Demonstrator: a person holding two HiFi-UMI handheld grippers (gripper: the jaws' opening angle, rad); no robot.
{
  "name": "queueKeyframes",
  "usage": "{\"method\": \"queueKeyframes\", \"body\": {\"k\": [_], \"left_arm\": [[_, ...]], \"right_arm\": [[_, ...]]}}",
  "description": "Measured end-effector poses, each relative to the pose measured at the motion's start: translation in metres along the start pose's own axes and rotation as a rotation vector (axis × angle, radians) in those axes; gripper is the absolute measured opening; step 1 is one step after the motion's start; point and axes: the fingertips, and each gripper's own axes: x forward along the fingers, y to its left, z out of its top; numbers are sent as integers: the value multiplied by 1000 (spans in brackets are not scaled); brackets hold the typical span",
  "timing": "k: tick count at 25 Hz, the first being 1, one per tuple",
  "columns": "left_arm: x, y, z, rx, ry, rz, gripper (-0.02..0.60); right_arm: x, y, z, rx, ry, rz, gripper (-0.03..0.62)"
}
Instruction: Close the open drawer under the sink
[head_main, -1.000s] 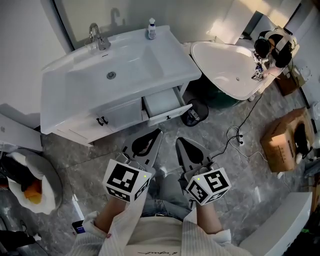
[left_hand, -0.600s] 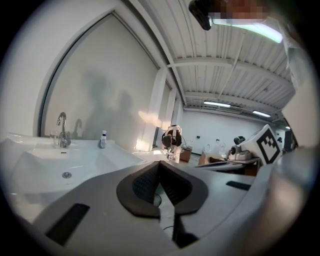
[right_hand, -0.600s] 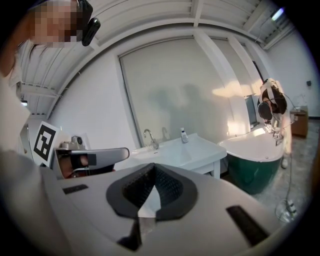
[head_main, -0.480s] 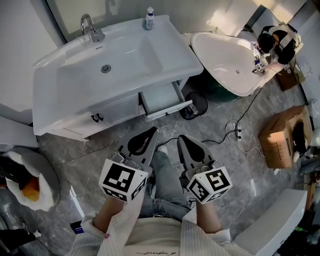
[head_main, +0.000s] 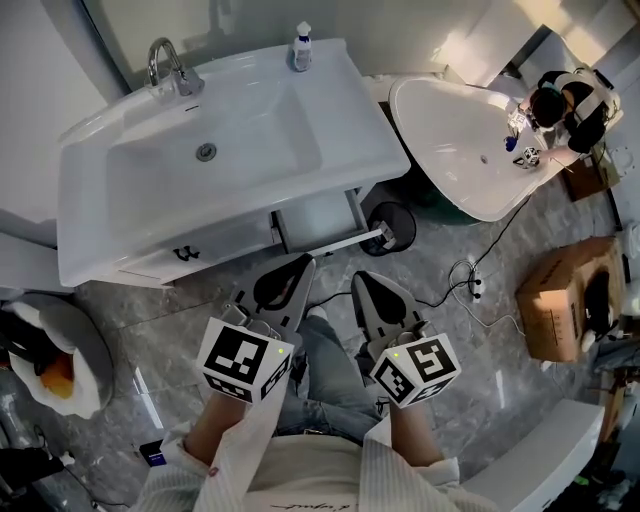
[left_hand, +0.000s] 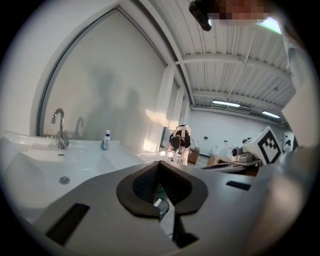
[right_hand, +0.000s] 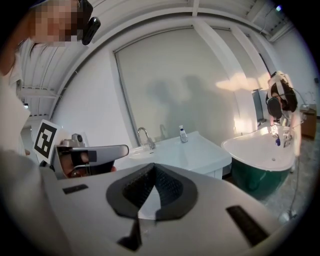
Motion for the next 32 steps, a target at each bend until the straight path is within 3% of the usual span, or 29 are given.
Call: {"method": "queueKeyframes", "body": {"k": [14,24,32], "left_arm": [[67,8,38,4,-59,100,15],[85,18,27,-24,-41,154,15],[90,26,10,-41,-9,164,15]], "right_arm": [[41,-53,45,-61,15,124,9],[67,-62,42,-77,74,202,9],[80,-69,30,-55,104,200,9]]}}
